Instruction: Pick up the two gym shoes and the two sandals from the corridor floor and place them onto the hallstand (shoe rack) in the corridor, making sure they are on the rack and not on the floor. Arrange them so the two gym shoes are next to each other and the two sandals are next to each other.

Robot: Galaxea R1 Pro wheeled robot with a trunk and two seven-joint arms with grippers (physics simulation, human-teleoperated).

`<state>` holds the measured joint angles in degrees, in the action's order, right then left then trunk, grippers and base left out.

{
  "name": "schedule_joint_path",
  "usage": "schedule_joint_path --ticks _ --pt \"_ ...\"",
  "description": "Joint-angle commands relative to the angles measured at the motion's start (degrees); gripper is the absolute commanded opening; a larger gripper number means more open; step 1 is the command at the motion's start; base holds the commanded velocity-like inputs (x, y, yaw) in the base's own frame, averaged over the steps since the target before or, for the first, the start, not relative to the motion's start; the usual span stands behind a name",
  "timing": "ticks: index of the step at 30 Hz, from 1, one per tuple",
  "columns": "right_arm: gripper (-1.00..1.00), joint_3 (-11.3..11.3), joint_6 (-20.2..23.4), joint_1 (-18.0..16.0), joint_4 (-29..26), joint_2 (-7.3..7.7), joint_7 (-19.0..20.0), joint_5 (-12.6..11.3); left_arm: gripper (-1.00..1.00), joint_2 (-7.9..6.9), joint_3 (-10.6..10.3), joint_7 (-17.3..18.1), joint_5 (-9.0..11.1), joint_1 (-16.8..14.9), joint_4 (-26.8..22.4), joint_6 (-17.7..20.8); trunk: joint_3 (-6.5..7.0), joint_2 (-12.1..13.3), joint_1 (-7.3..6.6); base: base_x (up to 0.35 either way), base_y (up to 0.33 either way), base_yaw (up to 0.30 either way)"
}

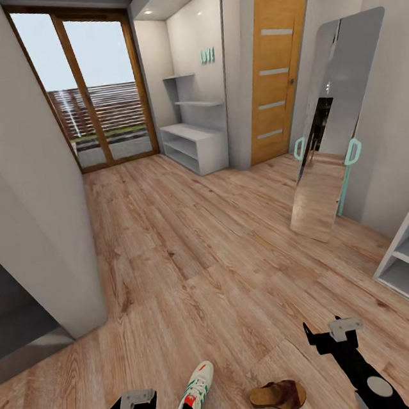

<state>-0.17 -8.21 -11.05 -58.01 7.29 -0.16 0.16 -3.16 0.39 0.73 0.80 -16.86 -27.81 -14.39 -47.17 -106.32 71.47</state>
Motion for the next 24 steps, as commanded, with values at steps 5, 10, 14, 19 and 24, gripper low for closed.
schedule_joint_path --ticks 5,10,14,19,24 --pt "1.00 0.00 1.23 -0.02 -0.32 0.01 -0.02 -0.02 1.00 0.00 -0.01 0.08 0.03 -0.02 0.19 -0.04 -0.94 -2.02 1.09 0.000 0.000 0.000" --pt "1.00 -0.05 2.29 -0.02 -0.34 0.01 -0.02 -0.05 1.00 0.00 -0.03 0.10 0.07 -0.02 0.20 -0.03 -1.84 -4.03 2.19 0.000 0.000 0.000" --pt "1.00 -0.07 2.68 -0.03 -0.35 0.01 -0.02 -0.06 1.00 0.00 -0.06 0.09 0.03 -0.02 0.21 -0.08 -2.64 -5.63 3.07 0.000 0.000 0.000" --pt "1.00 -0.14 2.90 -0.03 -0.32 0.01 -0.02 -0.06 1.00 0.00 -0.12 0.11 -0.08 -0.03 0.21 -0.10 -3.85 -7.64 4.17 0.000 0.000 0.000" --pt "1.00 -0.17 2.99 -0.02 -0.28 0.04 -0.02 -0.07 1.00 0.00 -0.37 0.14 -0.24 -0.02 0.21 -0.11 -5.15 -9.64 5.26 0.000 0.000 0.000"
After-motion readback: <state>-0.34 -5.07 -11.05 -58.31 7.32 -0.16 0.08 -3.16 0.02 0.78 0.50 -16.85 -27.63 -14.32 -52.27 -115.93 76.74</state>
